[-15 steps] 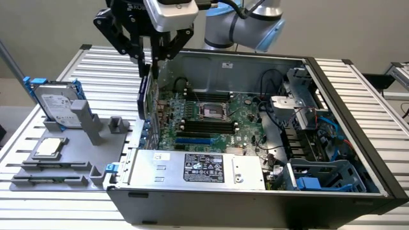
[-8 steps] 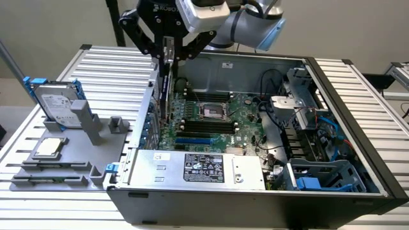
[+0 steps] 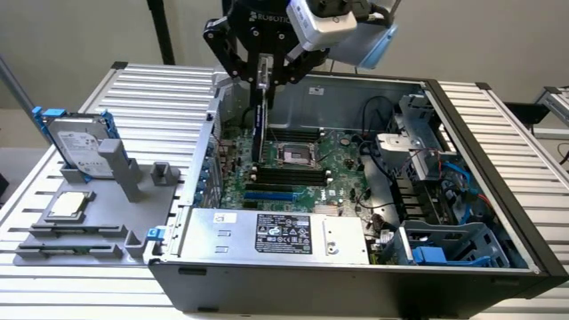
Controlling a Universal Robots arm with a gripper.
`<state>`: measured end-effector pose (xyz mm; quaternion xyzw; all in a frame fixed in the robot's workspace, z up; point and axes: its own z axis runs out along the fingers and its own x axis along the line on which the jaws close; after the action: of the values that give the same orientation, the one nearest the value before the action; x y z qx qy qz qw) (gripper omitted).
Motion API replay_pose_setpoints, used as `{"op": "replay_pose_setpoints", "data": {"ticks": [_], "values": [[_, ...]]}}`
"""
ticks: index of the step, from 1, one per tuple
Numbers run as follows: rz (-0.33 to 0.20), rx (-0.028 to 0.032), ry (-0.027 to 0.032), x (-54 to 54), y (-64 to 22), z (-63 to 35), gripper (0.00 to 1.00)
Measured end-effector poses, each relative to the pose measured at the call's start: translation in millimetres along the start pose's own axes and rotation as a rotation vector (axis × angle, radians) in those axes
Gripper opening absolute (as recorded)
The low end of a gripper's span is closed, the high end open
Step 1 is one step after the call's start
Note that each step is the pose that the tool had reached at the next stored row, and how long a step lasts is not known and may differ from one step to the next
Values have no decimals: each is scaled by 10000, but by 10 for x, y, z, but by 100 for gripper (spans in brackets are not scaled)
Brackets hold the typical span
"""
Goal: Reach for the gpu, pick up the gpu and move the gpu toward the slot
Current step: 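Pick up the gpu and move the gpu toward the slot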
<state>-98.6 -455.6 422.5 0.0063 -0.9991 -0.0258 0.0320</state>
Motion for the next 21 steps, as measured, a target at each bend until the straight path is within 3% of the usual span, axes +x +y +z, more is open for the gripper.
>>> {"op": "replay_pose_setpoints", "data": {"ticks": [11, 21], "values": [[1, -1, 0, -359, 293, 165, 26], [1, -2, 8, -819, 340, 261, 26]]}}
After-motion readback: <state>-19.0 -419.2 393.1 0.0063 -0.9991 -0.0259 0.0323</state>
